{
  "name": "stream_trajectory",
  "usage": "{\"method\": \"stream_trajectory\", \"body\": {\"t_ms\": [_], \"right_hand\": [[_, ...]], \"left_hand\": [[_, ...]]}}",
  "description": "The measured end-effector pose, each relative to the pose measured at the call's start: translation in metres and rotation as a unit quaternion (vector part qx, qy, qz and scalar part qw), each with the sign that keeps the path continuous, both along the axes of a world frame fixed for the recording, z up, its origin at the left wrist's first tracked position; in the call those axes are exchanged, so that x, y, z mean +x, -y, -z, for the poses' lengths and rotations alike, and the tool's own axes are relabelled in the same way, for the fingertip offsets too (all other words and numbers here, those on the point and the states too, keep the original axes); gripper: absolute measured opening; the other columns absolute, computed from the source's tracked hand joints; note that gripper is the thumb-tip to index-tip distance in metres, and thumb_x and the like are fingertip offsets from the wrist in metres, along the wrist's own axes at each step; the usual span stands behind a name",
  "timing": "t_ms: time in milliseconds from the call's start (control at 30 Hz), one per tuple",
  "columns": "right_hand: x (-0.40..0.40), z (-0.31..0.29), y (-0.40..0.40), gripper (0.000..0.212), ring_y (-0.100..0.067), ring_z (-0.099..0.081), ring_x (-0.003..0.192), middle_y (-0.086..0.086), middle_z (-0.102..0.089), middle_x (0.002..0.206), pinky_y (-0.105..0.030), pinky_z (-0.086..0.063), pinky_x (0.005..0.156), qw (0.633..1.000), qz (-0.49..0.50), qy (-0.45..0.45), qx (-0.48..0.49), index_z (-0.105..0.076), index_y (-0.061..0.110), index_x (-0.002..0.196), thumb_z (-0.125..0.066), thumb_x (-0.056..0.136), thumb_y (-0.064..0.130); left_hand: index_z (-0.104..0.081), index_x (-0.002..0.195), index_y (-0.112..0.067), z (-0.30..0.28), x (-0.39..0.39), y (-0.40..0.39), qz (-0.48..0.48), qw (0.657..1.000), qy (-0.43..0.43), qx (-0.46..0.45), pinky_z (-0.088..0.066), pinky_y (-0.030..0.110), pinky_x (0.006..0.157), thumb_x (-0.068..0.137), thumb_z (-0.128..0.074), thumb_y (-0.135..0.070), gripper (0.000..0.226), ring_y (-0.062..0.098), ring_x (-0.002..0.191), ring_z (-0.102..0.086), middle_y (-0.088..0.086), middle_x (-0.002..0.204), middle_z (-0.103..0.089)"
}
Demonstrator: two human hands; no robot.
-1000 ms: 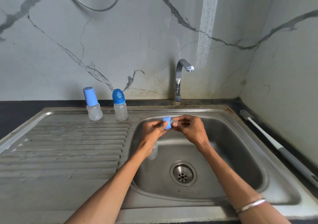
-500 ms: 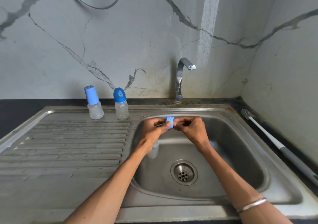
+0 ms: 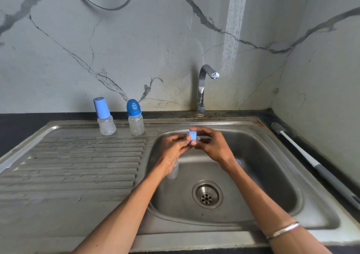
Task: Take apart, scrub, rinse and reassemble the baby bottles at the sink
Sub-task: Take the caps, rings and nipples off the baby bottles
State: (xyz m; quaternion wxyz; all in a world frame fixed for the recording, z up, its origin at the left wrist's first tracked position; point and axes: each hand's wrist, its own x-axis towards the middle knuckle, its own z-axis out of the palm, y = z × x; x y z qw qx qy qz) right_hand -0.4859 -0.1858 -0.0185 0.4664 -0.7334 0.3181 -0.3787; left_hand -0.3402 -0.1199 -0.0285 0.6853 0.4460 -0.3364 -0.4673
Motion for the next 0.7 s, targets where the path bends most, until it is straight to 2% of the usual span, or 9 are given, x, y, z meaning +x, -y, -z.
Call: {"method": "stream_trajectory", "body": {"t_ms": [133, 367, 433, 500, 567, 633, 700], "right_hand": [[0.002, 0.0, 0.001, 0.041, -0.011, -0.065, 0.111, 0.005, -0.07, 0.115, -0.036, -0.055, 0.097, 0.999, 0.018, -0.011, -0.026, -0.07, 0.029, 0.12, -0.079, 0.083, 0.013], [0.001, -0.003, 0.001, 0.043, -0.017, -0.07, 0.104, 0.002, -0.068, 0.12, -0.035, -0.056, 0.095, 1.0, 0.028, 0.007, -0.01, -0.068, 0.027, 0.124, -0.076, 0.086, 0.009], [-0.001, -0.002, 0.003, 0.043, -0.016, -0.07, 0.104, 0.003, -0.069, 0.119, -0.036, -0.056, 0.095, 0.999, 0.032, 0.004, -0.011, -0.068, 0.028, 0.124, -0.075, 0.086, 0.009], [-0.001, -0.002, 0.003, 0.043, -0.013, -0.07, 0.103, 0.004, -0.07, 0.116, -0.035, -0.056, 0.095, 0.999, 0.032, 0.0, -0.015, -0.069, 0.027, 0.123, -0.075, 0.086, 0.007], [-0.002, -0.002, 0.003, 0.042, -0.011, -0.07, 0.103, 0.003, -0.07, 0.115, -0.033, -0.056, 0.096, 0.999, 0.033, -0.001, -0.02, -0.069, 0.025, 0.122, -0.075, 0.085, 0.006], [-0.002, -0.003, 0.003, 0.041, -0.009, -0.069, 0.103, 0.003, -0.07, 0.115, -0.031, -0.055, 0.096, 0.999, 0.036, -0.006, -0.023, -0.07, 0.027, 0.121, -0.075, 0.086, 0.006], [-0.002, -0.004, 0.004, 0.042, -0.009, -0.069, 0.102, 0.005, -0.07, 0.115, -0.028, -0.055, 0.095, 0.999, 0.04, -0.021, -0.028, -0.07, 0.03, 0.12, -0.076, 0.085, 0.007]], "left_hand": [[-0.07, 0.101, 0.004, 0.001, 0.001, 0.001, -0.007, 1.0, 0.002, 0.002, -0.06, 0.035, 0.085, 0.092, -0.063, 0.001, 0.012, 0.03, 0.094, -0.072, 0.02, 0.1, -0.074], [-0.063, 0.112, 0.016, -0.001, 0.007, 0.001, -0.022, 1.0, 0.009, 0.014, -0.058, 0.035, 0.091, 0.086, -0.069, 0.006, 0.028, 0.033, 0.096, -0.072, 0.029, 0.108, -0.07], [-0.058, 0.119, 0.011, -0.002, 0.009, 0.0, -0.009, 1.0, 0.011, 0.016, -0.059, 0.038, 0.09, 0.081, -0.074, 0.007, 0.041, 0.035, 0.095, -0.072, 0.028, 0.105, -0.071], [-0.058, 0.126, -0.003, 0.001, 0.012, 0.0, 0.015, 0.999, 0.031, 0.013, -0.059, 0.039, 0.089, 0.078, -0.077, 0.008, 0.052, 0.033, 0.096, -0.072, 0.024, 0.103, -0.072], [-0.063, 0.125, -0.013, 0.006, 0.015, 0.002, 0.023, 0.99, 0.136, 0.018, -0.059, 0.033, 0.086, 0.076, -0.081, 0.004, 0.054, 0.028, 0.099, -0.072, 0.018, 0.105, -0.072], [-0.071, 0.116, -0.018, 0.012, 0.016, 0.006, 0.015, 0.962, 0.271, 0.035, -0.057, 0.028, 0.085, 0.074, -0.083, -0.006, 0.045, 0.023, 0.099, -0.071, 0.009, 0.104, -0.074], [-0.075, 0.104, -0.024, 0.016, 0.015, 0.007, -0.004, 0.934, 0.353, 0.054, -0.057, 0.028, 0.085, 0.075, -0.084, -0.014, 0.032, 0.016, 0.095, -0.072, -0.001, 0.098, -0.076]]}}
